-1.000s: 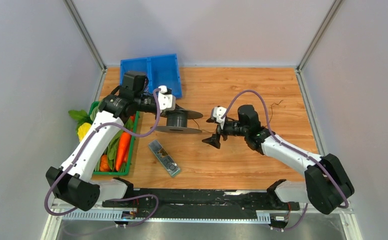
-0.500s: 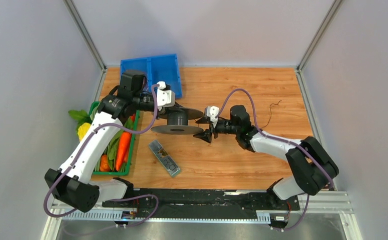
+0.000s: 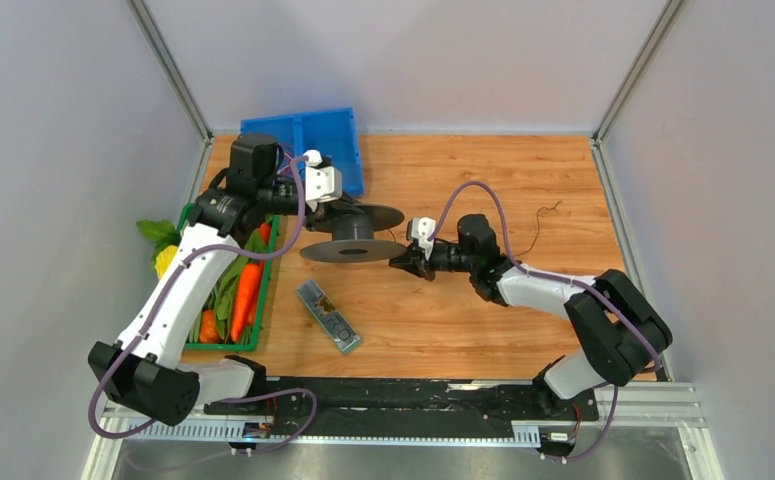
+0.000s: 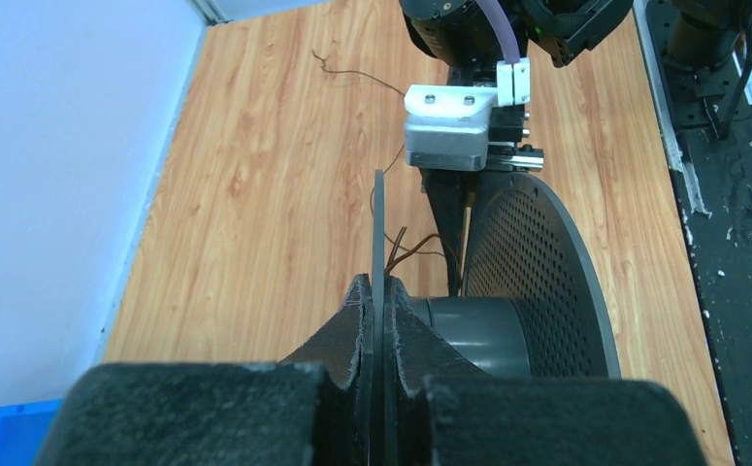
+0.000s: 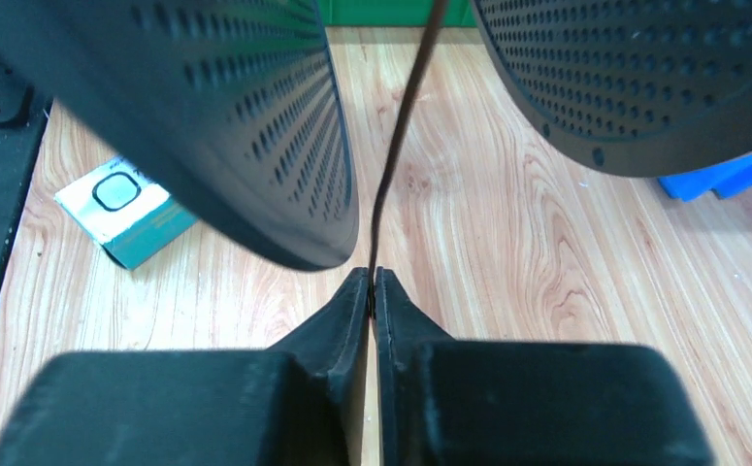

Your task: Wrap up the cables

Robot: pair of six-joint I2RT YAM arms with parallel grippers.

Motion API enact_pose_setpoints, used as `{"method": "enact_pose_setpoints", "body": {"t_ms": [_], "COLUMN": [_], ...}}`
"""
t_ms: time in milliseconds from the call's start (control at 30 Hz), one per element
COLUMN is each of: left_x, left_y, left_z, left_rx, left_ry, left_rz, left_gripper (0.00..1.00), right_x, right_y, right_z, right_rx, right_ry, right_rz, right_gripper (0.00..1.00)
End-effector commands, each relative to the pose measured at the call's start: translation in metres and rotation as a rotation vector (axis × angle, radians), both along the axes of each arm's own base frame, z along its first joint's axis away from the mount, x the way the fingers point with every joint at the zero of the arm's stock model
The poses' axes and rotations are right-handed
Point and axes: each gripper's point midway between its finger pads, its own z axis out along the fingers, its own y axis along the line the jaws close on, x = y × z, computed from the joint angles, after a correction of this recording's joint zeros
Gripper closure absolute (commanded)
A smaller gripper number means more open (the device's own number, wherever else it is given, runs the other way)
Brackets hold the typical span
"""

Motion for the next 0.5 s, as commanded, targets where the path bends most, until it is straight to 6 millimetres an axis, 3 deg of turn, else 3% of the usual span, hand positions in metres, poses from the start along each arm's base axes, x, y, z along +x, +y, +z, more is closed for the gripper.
{"method": "enact_pose_setpoints", "body": {"t_ms": [0, 467], "left_x": [-0.011, -0.005], "left_y": [0.0, -0.001], "left_z": [0.049, 0.056], "left_rx": [-0.081, -0.112], "left_ry": [-0.141, -0.13], "left_rz": [-0.039, -0.011], "left_gripper": [1.0, 1.0], "right_x": [0.001, 0.009], "right_y": [-0.009, -0.038], "right_z": [0.007, -0.004], "right_rx": [-0.007, -0.051], "right_ry": [-0.035, 0.04], "right_rz": [-0.023, -0.106], "right_gripper": [0.98, 1.0]}}
